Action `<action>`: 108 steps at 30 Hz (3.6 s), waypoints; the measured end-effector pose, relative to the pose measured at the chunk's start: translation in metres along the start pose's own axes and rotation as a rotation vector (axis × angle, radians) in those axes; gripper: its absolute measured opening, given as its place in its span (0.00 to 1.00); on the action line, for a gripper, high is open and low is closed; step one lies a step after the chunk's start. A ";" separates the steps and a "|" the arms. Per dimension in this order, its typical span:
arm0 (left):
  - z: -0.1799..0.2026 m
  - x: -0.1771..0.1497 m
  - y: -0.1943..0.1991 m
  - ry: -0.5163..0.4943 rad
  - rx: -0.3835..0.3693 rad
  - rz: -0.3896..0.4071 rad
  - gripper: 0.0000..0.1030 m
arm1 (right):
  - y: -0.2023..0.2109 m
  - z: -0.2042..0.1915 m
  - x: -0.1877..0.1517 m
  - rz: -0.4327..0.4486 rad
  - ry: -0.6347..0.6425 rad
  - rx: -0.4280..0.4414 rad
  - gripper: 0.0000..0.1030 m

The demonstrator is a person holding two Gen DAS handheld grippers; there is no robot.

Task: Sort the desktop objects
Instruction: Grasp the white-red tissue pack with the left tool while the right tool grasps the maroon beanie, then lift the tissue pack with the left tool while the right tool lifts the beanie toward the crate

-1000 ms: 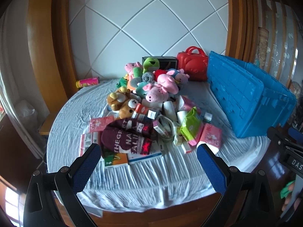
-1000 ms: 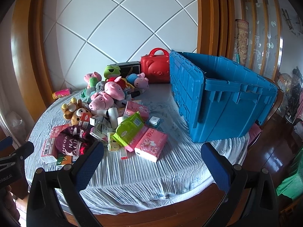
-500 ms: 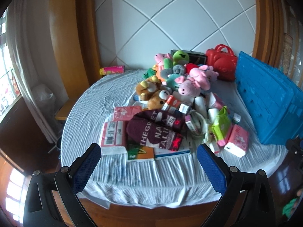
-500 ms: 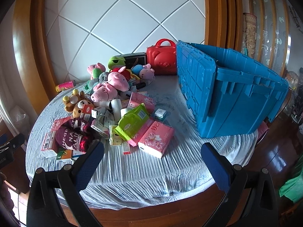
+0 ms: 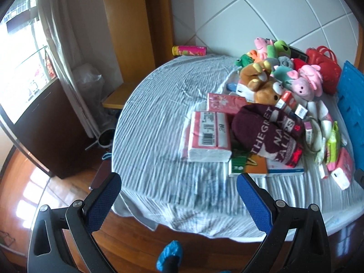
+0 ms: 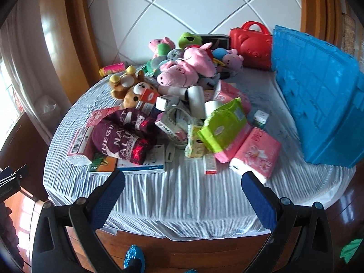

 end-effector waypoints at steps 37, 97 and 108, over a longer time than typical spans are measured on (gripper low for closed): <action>0.036 0.031 -0.174 -0.123 -0.085 -0.256 0.89 | -0.203 -0.142 0.026 -0.232 0.229 0.043 1.00; 0.027 0.109 -0.064 -0.087 -0.144 0.067 0.89 | -0.086 -0.157 0.120 0.042 0.233 0.058 0.12; 0.002 0.026 -0.130 -0.097 -0.062 -0.141 0.89 | -0.175 -0.165 0.013 -0.271 0.175 0.113 0.87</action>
Point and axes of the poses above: each gripper's, at about its wrist camera, not at the fingertips, and y roughly against the way its jaws point, z to its right, x to its top, the point moved 3 cm from there along -y, roughly the way its jaws point, and after that the axes turned 8 degrees about -y, right-handed, at the moved point
